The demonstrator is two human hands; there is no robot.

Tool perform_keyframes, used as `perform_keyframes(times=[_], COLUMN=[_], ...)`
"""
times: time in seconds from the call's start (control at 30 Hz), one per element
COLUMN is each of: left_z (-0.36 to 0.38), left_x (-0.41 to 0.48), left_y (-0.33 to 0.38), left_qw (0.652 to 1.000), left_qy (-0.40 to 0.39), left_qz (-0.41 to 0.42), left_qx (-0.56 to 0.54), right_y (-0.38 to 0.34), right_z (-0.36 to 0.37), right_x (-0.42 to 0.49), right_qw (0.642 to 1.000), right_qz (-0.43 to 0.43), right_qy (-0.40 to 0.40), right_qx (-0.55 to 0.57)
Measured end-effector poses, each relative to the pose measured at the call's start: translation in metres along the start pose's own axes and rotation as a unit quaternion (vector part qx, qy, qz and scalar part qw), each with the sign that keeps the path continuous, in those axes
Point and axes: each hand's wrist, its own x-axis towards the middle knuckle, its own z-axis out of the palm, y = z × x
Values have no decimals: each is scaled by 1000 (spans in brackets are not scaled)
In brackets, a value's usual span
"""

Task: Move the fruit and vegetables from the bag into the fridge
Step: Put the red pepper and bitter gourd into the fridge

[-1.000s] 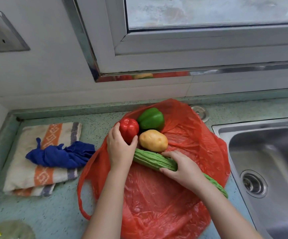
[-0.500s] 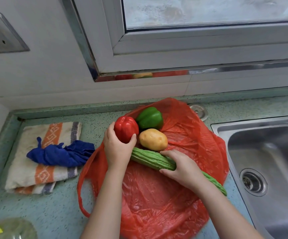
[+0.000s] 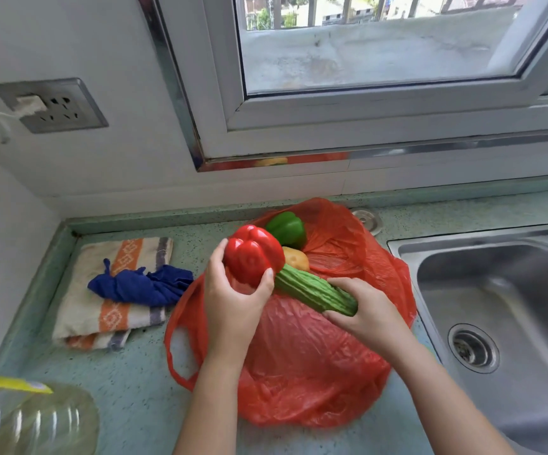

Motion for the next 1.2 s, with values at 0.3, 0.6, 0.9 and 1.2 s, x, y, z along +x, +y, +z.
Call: perform_keyframes(times=[0.3, 0.6, 0.9, 1.2], left_z=[10, 38, 61, 80], left_x=[-79, -147, -247, -386], left_y=[25, 63, 108, 157], left_qw=[993, 964, 914, 834], left_qy=[-111, -242, -370, -495], left_qz=[15, 88, 155, 222], left_qx=[-27, -57, -62, -105], right_y=[21, 47, 62, 80], right_z=[-43, -90, -137, -160], right_x=[-68, -173, -319, -493], right_qw=[996, 971, 936, 859], right_qz=[68, 122, 197, 296], right_qy=[55, 198, 288, 417], right_qx=[9, 62, 40, 29])
